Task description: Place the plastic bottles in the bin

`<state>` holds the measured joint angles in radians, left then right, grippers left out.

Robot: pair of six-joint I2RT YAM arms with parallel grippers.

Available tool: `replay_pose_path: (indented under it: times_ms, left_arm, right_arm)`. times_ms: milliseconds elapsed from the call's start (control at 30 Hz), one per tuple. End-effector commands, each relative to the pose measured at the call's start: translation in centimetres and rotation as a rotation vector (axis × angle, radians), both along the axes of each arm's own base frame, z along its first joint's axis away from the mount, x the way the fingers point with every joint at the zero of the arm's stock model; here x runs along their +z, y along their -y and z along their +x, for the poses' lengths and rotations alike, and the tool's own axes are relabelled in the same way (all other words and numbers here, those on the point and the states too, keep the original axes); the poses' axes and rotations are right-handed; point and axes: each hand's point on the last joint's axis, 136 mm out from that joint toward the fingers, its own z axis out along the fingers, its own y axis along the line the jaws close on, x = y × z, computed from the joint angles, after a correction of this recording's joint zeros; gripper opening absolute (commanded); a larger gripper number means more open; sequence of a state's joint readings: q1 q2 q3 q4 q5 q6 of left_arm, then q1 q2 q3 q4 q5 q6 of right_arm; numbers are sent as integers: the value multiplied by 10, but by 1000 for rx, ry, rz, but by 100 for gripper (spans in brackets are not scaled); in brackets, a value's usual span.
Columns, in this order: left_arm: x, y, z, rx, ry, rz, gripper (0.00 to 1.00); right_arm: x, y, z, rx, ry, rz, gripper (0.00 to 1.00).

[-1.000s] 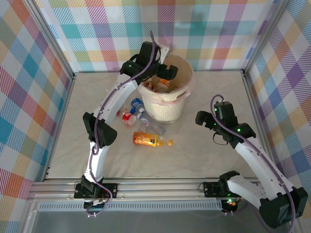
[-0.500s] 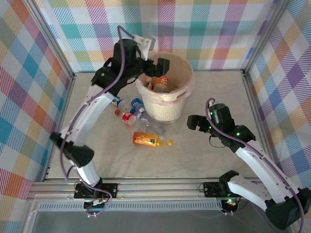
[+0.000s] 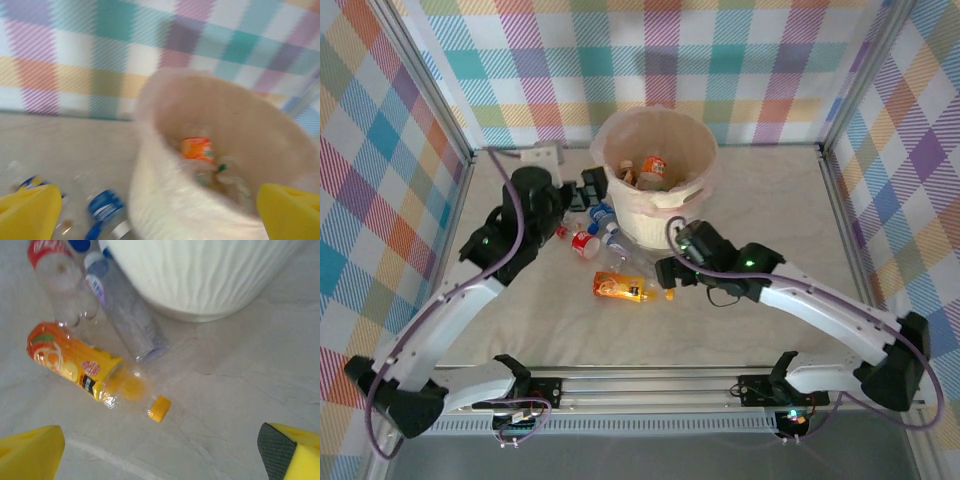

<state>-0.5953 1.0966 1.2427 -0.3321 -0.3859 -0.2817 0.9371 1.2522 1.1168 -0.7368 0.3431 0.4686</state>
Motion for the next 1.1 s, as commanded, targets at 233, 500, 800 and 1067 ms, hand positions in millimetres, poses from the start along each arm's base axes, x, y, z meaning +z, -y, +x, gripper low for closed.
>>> replay_pose_path:
  times_ms: [233, 500, 800, 1067]
  left_arm:
    - [-42, -133, -62, 627, 31, -96, 100]
    - [-59, -171, -91, 824, 38, -94, 100]
    - [-66, -180, -98, 876, 34, -52, 100]
    - [-68, -179, -97, 869, 27, -23, 100]
  right_arm:
    - [-40, -51, -14, 147, -78, -218, 100]
    - [-68, -83, -9, 234, -133, -283, 100]
    - [-86, -108, -4, 317, -162, -322, 100]
    - [-101, -125, 2, 364, -181, -344, 100]
